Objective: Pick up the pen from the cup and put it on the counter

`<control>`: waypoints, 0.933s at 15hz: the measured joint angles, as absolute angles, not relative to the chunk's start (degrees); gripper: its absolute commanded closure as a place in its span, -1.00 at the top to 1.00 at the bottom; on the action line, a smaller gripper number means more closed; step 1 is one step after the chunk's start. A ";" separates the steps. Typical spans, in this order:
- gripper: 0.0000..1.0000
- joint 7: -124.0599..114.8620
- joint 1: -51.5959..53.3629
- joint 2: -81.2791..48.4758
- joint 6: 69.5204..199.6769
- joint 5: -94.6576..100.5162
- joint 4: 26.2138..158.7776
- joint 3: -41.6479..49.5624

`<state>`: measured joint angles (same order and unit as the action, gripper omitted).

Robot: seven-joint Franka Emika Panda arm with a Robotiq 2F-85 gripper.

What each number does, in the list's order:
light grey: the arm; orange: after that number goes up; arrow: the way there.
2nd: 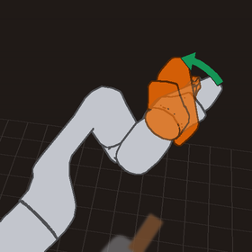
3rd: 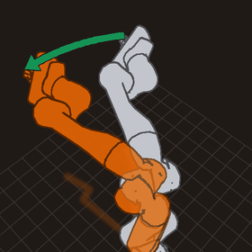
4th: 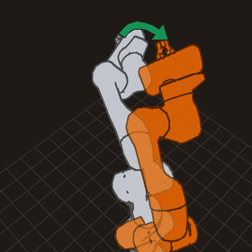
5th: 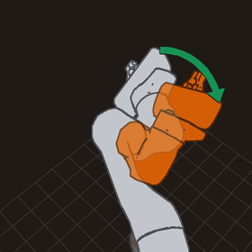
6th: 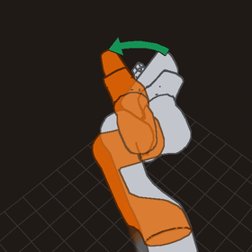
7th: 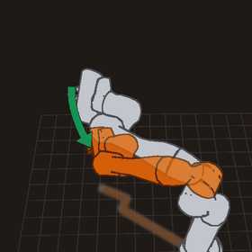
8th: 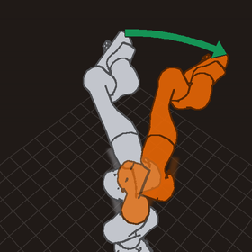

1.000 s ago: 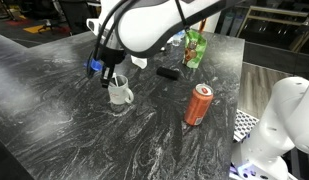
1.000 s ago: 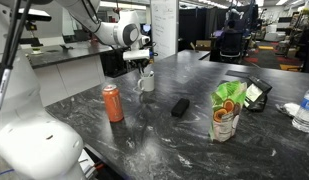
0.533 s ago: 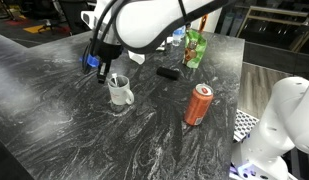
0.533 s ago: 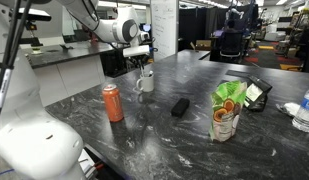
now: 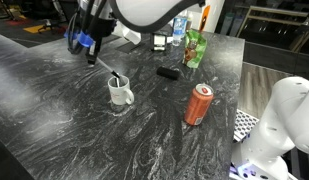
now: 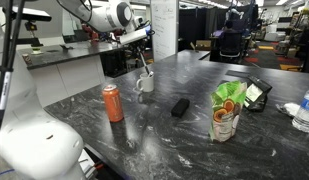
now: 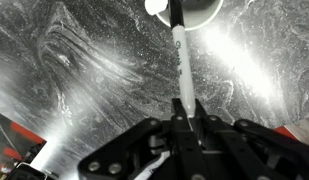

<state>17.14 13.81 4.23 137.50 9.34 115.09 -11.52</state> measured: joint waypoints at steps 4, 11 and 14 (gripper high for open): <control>-0.95 11.85 13.64 8.43 132.40 13.61 113.39 -11.86; -0.95 6.46 10.77 14.30 129.42 13.57 118.60 -8.85; -0.95 6.32 9.50 15.63 133.02 10.62 123.94 -6.00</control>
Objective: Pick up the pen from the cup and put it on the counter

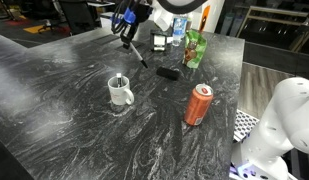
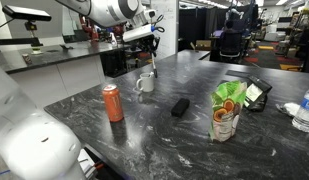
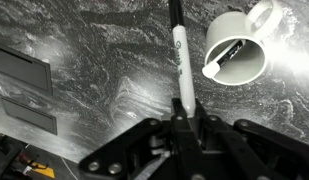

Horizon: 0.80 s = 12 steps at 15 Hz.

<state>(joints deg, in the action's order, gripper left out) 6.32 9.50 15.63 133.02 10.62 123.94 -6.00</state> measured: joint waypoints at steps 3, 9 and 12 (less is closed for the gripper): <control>-0.95 6.32 8.30 16.15 137.40 7.66 129.11 -3.65; -0.29 4.68 5.90 15.83 142.88 5.19 136.63 -1.50; 0.10 3.28 5.58 15.33 144.42 5.02 138.36 -1.56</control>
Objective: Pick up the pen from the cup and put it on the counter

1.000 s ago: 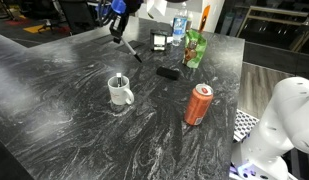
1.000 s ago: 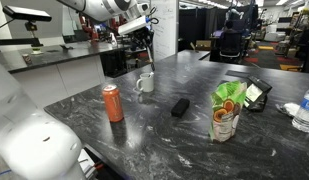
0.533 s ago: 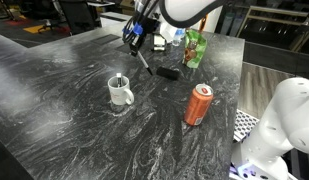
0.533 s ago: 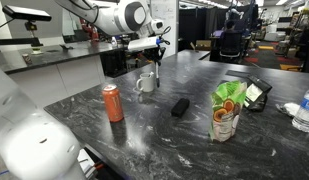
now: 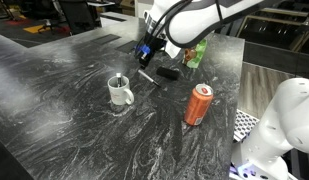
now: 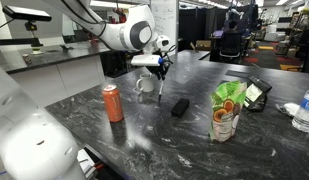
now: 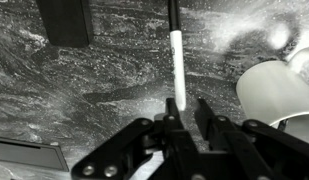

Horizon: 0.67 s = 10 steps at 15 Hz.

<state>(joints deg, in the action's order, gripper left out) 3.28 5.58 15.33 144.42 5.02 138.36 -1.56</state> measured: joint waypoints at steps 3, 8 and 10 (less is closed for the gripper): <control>0.55 1.09 5.59 15.63 144.51 5.37 138.50 -2.84; 1.00 -0.49 7.72 18.10 143.95 2.09 137.59 -5.73; 1.00 1.74 10.15 18.91 142.57 -4.13 136.74 -5.51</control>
